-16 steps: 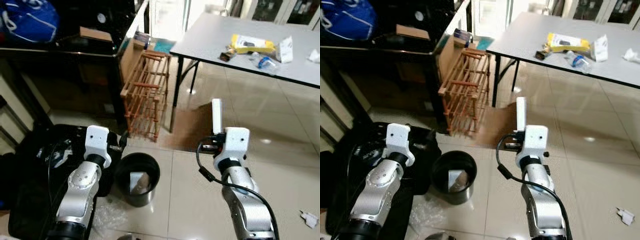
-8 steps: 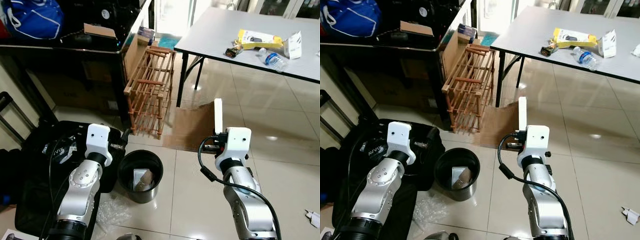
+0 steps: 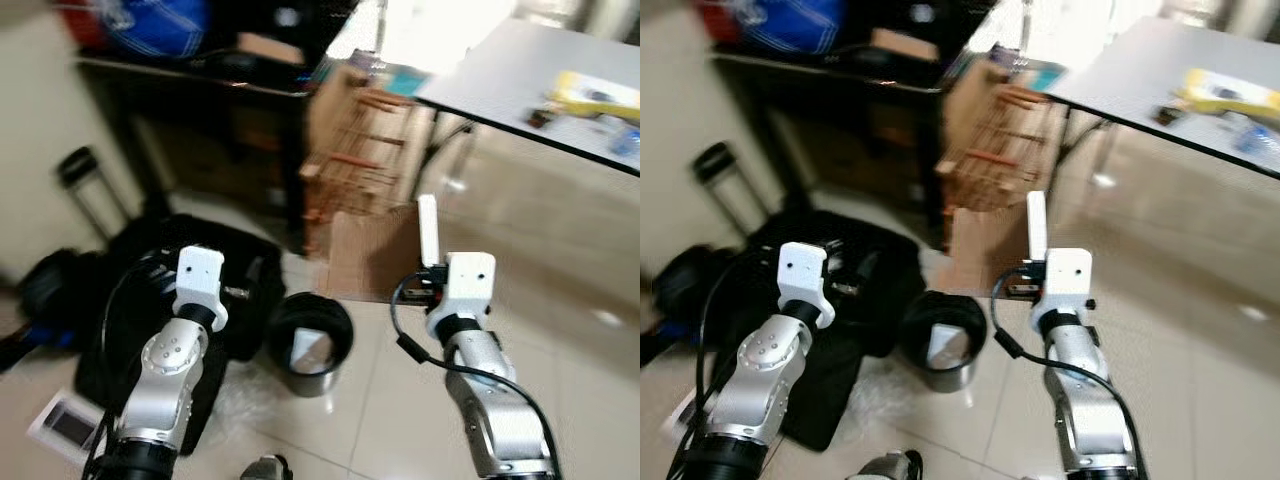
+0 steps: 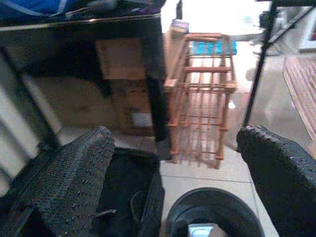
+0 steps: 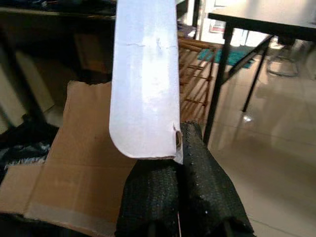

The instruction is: Picking trash to rubbish bin

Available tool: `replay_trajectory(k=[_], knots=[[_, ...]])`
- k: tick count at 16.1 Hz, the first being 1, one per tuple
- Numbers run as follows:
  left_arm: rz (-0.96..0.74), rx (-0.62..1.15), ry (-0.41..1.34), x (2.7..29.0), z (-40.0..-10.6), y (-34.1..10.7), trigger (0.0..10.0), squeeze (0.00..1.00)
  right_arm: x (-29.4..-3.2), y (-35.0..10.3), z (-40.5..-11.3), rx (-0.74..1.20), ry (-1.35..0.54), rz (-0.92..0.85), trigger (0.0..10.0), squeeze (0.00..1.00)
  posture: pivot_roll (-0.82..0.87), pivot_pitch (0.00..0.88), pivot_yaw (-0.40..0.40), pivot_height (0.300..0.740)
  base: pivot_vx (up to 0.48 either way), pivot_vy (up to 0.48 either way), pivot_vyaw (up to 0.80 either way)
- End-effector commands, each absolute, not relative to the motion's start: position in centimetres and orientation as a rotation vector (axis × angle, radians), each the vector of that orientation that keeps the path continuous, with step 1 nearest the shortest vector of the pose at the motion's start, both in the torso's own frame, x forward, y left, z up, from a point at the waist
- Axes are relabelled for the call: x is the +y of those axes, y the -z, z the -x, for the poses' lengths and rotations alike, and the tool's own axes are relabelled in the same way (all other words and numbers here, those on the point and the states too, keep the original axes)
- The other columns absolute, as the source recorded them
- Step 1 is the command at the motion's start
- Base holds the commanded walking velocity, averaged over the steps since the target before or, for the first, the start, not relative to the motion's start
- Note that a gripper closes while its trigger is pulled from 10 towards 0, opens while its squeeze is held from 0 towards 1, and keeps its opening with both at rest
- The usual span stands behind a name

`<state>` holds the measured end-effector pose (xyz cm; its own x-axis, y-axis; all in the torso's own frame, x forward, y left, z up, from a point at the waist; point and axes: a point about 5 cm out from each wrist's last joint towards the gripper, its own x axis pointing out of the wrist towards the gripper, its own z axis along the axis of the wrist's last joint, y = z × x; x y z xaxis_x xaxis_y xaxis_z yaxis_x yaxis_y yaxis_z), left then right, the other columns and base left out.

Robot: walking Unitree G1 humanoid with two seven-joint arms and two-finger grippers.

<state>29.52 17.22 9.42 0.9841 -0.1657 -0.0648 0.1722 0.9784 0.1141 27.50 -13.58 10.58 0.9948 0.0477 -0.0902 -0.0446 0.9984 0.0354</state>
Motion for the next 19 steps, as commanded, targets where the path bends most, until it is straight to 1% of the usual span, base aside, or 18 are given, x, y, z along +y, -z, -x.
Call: replay_trajectory(k=[1,4,8,13,19], knots=[[-0.125,0.065,0.175,17.39,-29.45,-9.3,10.0,0.0,-13.47,-10.7,-27.75,0.081,-0.048,-0.025,10.0,0.0,0.01,0.087,0.023,0.74,0.0,0.0,0.8],[-0.139,0.071,0.177,17.49,-29.49,-9.19,10.0,0.0,-13.61,-10.62,-27.78,0.084,-0.044,-0.026,10.0,0.0,0.01,0.087,0.023,0.74,0.0,0.0,0.71],[-0.156,0.069,0.191,17.43,-29.47,-9.17,10.0,0.0,-13.62,-10.51,-27.75,0.089,-0.039,-0.036,10.0,0.0,0.01,0.082,0.029,0.74,0.06,0.0,0.0],[-0.152,0.072,0.205,17.27,-29.3,-9.08,10.0,0.0,-13.65,-10.44,-27.72,0.092,-0.035,-0.036,10.0,0.0,0.01,0.088,0.028,0.74,0.338,0.0,0.0],[-0.154,0.075,0.215,17.23,-29.18,-8.99,10.0,0.0,-13.74,-10.23,-27.58,0.103,-0.031,-0.034,10.0,0.0,0.01,0.095,0.028,0.74,0.457,0.0,0.0]])
